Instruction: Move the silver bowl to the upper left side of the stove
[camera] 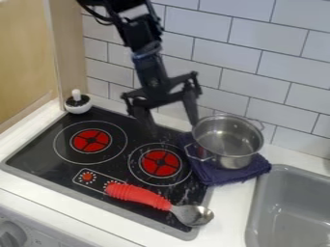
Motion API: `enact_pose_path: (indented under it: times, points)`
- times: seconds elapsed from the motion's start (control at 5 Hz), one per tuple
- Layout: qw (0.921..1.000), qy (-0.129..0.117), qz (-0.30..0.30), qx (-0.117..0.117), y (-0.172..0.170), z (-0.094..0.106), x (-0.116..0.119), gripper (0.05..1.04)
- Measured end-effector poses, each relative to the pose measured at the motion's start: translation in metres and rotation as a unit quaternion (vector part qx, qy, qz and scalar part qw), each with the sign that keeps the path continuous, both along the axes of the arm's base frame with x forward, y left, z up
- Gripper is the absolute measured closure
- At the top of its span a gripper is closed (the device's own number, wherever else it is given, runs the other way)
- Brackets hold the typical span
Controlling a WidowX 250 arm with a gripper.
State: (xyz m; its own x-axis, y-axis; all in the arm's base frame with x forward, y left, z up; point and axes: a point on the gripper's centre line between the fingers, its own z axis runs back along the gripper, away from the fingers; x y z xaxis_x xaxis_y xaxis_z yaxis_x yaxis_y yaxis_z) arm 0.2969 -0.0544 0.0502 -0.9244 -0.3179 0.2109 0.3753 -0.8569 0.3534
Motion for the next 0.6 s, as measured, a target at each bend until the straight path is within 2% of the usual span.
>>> enact_pose_path:
  times: [0.2,0.4,0.6]
  points:
    - [0.9991,-0.002,-0.04,0.013,-0.016,-0.005,0.006,0.085]
    - [0.9988,-0.007,-0.046,0.018,-0.02,-0.009,0.013,0.085]
    - [0.9981,-0.014,-0.05,0.033,-0.017,-0.01,0.026,0.085]
